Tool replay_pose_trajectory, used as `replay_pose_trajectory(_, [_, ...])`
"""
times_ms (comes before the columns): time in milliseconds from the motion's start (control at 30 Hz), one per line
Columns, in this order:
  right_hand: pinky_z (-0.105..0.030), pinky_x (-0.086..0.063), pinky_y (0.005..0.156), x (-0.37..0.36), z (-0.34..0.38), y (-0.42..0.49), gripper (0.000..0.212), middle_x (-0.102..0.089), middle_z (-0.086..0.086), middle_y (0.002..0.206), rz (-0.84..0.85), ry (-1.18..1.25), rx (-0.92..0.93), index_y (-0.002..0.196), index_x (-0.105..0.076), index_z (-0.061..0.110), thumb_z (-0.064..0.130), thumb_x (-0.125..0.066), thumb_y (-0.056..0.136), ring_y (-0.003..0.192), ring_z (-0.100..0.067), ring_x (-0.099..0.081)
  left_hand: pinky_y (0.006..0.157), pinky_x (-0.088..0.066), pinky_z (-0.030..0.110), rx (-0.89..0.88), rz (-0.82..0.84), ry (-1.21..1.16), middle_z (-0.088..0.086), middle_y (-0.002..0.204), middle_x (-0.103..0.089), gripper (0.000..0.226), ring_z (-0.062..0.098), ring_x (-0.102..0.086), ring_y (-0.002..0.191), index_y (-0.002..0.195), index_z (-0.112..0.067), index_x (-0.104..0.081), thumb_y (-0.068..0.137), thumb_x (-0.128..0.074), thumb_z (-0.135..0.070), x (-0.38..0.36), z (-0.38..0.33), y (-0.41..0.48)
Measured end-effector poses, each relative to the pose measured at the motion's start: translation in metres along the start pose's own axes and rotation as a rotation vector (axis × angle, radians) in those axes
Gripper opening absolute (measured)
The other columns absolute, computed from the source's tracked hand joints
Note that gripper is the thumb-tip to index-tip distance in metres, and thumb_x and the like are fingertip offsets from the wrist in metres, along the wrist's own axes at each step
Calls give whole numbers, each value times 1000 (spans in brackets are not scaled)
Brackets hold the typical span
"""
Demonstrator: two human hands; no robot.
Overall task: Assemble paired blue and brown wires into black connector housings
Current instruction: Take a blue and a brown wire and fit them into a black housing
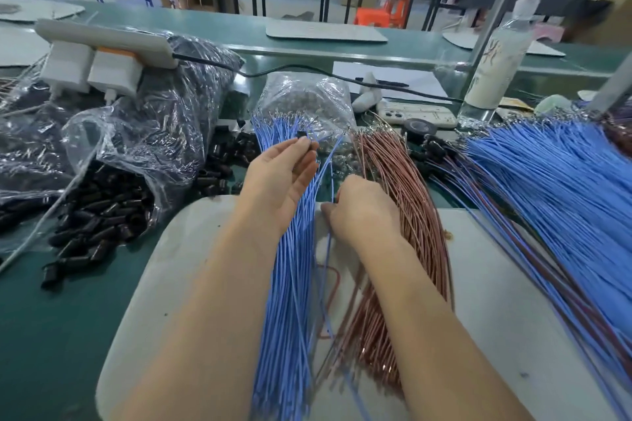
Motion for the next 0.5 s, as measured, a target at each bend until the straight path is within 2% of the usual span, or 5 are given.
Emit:
replay_pose_trajectory(67, [-32,-36,70,1,3,-2,22,-60,-13,116,-31,-12,13,111,-47,11,16,-55,92,104,-33,-59,56,-52,14,-5,1,-22,3,69,-69,5,5,-64,59,88,-4,-60,90,-57,-2,-2,2,0])
replay_pose_trajectory(133, [-33,-36,70,0,8,-4,28,-59,-15,117,-35,-26,23,117,-45,7,13,-55,91,107,-35,-59,56,-53,14,-7,2,-27,5,68,-68,4,5,-64,57,89,-2,-59,90,-56,0,-3,3,0])
replay_pose_trajectory(267, [-31,-36,71,0,8,-3,26,-60,-14,114,-5,30,13,112,-49,7,16,-60,90,105,-33,-59,55,-54,15,-8,7,10,3,65,-69,4,6,-64,57,88,-2,-59,91,-56,0,-4,5,-1])
replay_pose_trajectory(367, [-28,-42,74,5,-4,3,22,-64,-11,108,46,240,-15,107,-59,6,18,-62,89,97,-28,-60,58,-55,17,-10,12,54,3,69,-69,5,6,-64,59,88,-4,-59,91,-56,-2,-4,4,-2])
replay_pose_trajectory(500, [-34,-50,70,12,-20,10,21,-67,-8,79,57,449,56,93,-72,5,11,-53,87,74,-24,-60,66,-55,19,16,67,149,-1,75,-71,4,7,-64,67,90,-10,-59,92,-56,-8,-6,5,-3])
Point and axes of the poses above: each hand's wrist, its own y-axis towards the middle knuckle, its own x-axis out of the back of the hand, z = x × y, the point moved 2 cm from there along y, towards the middle knuckle
